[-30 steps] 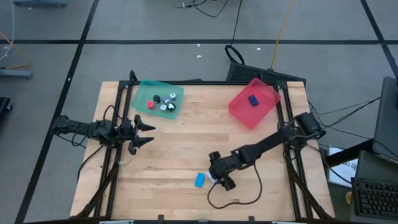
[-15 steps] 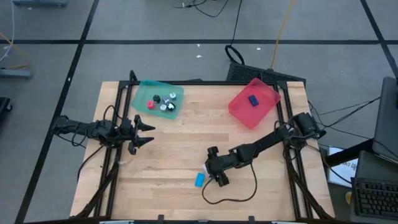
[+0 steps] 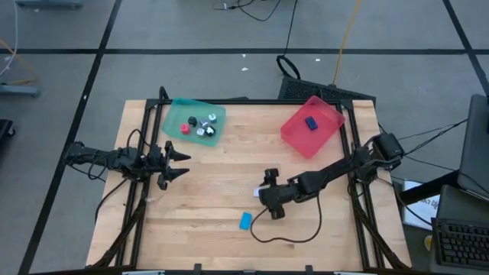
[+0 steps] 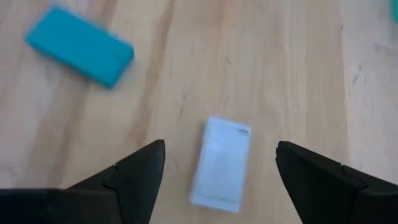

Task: Pick & Place Office items
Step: Put the white digital clock into the red bin

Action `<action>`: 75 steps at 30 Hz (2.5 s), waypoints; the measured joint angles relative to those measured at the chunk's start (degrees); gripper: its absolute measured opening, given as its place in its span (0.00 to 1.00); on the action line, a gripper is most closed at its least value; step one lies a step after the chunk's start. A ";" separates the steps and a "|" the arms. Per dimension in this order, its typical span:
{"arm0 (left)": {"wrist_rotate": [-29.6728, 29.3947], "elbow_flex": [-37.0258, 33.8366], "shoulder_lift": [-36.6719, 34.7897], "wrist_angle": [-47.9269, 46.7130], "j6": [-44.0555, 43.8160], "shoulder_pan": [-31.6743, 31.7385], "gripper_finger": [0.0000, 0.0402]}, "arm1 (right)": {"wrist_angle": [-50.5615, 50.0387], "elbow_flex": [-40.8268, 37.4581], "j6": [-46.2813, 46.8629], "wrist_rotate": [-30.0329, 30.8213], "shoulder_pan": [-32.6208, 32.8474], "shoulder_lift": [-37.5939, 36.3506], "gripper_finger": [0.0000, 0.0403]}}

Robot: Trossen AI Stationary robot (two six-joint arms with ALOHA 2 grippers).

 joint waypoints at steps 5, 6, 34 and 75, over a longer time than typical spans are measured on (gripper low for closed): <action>0.01 0.00 0.00 -0.01 0.00 0.01 0.63 | -0.05 -0.36 3.90 -0.32 -1.14 0.12 0.73; 0.01 0.00 0.00 -0.03 0.00 0.01 0.63 | 0.32 -0.66 4.50 -0.35 -1.40 0.10 0.73; -0.01 0.00 0.00 0.01 0.00 0.00 0.63 | 17.63 -12.85 11.98 -1.93 -3.35 1.06 0.73; -0.01 0.00 0.00 0.00 0.00 -0.01 0.63 | 18.52 -13.51 12.22 -5.20 -3.35 1.03 0.41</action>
